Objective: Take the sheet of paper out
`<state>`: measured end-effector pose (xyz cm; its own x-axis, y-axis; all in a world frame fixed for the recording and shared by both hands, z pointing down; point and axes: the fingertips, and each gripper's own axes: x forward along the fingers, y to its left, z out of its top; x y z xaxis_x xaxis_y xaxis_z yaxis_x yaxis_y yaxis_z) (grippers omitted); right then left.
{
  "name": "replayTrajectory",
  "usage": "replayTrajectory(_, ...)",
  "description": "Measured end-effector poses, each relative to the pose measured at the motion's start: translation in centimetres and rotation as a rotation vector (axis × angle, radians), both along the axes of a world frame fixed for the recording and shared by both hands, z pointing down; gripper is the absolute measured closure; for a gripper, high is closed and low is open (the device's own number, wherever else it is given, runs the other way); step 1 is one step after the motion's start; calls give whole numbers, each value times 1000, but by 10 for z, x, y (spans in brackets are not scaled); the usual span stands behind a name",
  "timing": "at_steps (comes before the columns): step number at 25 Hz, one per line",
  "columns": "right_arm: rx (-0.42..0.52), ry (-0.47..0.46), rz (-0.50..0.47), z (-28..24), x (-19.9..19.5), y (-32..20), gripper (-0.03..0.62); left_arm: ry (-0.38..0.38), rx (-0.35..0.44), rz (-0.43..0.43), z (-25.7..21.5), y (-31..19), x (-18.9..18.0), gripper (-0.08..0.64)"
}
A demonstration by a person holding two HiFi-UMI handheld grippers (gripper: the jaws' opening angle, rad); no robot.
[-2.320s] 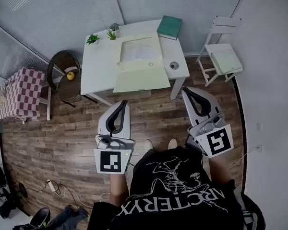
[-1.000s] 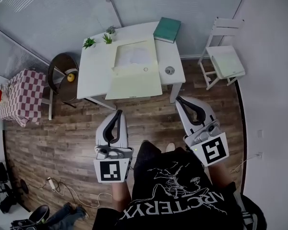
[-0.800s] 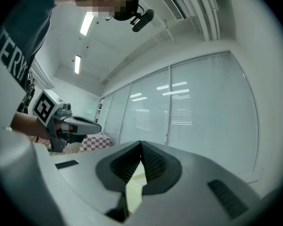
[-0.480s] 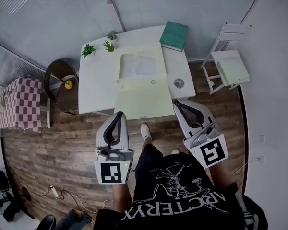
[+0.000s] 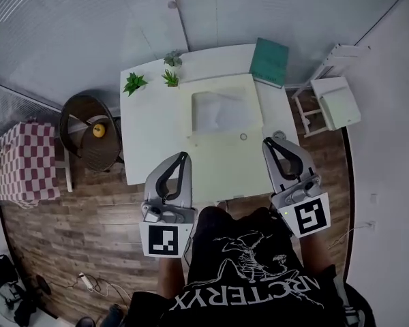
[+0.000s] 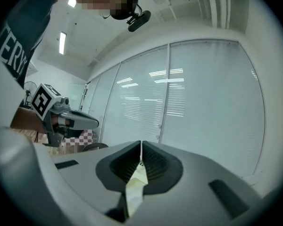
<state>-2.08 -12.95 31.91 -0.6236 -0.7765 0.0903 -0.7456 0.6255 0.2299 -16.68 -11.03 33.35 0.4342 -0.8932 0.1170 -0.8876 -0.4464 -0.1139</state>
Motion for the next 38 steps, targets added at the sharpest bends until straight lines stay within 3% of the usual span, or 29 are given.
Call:
replayTrajectory(9,-13,21,-29,4,-14,-25,580,7,-29,9,5,-22,-6,548)
replayTrajectory(15,-122,142,-107,50,-15,-38,578,20,-5,-63,-3,-25,3,548)
replayTrajectory(18,-140,258,-158,95,-23,-56,561,0,-2,-75,-3,-25,11,548)
replayTrajectory(20,-141,383,-207,139,-35,-68,471,0,-6,-90,-2,-24,11,548)
replayTrajectory(24,-145,665,-305,243,-59,-87,459,-24,-30,-123,-1,-16,6,548)
replayTrajectory(29,-210,962,-415,364,-66,-103,365,-48,-36,-166,-2,-7,-2,548)
replayTrajectory(33,-234,1099,-380,410,-62,-126,367,-67,-61,-210,0,2,-14,548)
replayTrajectory(38,-249,1130,-377,429,-71,-141,367,-90,-59,-255,0,7,-28,548)
